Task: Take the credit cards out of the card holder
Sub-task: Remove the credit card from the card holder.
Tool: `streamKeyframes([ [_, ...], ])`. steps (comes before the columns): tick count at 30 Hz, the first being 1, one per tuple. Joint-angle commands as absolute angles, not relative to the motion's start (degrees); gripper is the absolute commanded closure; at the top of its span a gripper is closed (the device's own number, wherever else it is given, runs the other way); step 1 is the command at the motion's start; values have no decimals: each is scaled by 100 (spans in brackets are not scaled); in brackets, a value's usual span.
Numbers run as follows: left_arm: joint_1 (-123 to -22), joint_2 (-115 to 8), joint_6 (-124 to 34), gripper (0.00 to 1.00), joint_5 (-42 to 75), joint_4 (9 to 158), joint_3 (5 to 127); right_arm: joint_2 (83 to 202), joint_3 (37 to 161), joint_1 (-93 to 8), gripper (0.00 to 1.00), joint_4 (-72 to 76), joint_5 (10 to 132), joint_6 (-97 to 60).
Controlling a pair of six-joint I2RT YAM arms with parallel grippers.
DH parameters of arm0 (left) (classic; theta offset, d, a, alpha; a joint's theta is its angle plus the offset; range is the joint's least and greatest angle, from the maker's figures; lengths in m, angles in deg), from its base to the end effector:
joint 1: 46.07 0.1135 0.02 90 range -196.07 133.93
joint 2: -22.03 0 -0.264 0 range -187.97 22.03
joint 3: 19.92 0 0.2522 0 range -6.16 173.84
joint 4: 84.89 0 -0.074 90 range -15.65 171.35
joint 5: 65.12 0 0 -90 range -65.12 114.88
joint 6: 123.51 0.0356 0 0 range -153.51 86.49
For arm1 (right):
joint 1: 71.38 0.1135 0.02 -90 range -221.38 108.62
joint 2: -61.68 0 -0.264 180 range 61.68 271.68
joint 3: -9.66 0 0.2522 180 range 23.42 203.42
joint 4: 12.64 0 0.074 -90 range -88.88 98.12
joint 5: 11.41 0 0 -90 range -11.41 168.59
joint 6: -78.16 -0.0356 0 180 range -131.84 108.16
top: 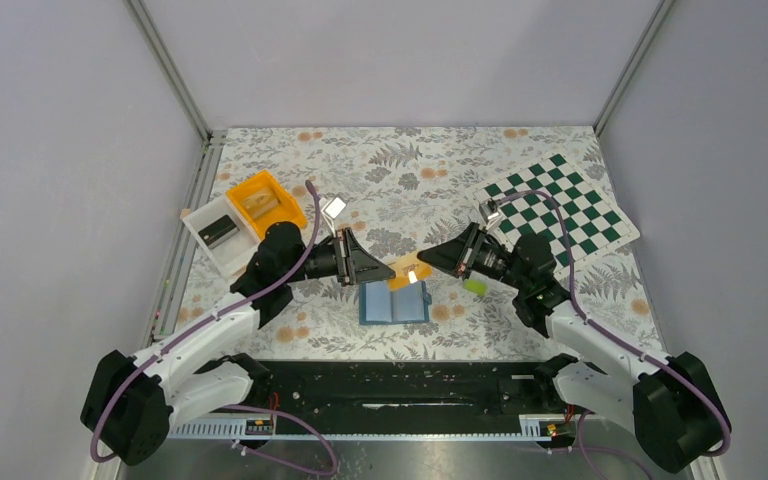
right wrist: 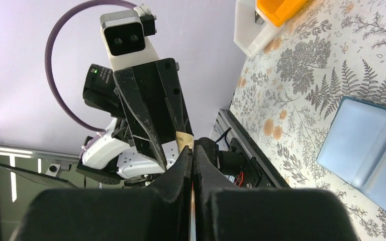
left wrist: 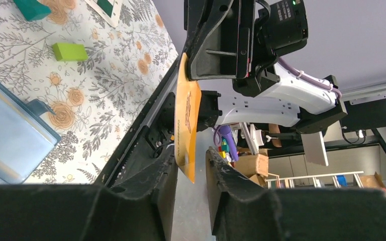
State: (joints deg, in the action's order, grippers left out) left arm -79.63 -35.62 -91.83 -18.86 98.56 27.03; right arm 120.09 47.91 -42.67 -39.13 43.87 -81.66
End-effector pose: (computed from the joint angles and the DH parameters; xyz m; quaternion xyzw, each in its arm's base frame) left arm 0.1743 -0.1452 0.2771 0.0912 0.7330 -0.6352 0.2257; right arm 0.1842 0.1240 0.2628 0.0154 0.6741 0.6687 0.3133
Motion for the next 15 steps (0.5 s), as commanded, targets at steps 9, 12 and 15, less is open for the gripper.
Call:
streamKeyframes([
  [9, -7954, -3557, -9527, 76, -1312, 10442, 2535, 11943, 4273, -4290, 100, -4760, 5246, -8642],
  [12, -7952, -3623, -9590, 96, -1233, 10465, 2494, 11938, 4166, -4290, 100, -4805, 5361, -8660],
  [15, -7948, -3721, -9696, 100, -1268, 10632, 2464, 11958, 4152, -4290, 100, -4752, 5353, -8630],
])
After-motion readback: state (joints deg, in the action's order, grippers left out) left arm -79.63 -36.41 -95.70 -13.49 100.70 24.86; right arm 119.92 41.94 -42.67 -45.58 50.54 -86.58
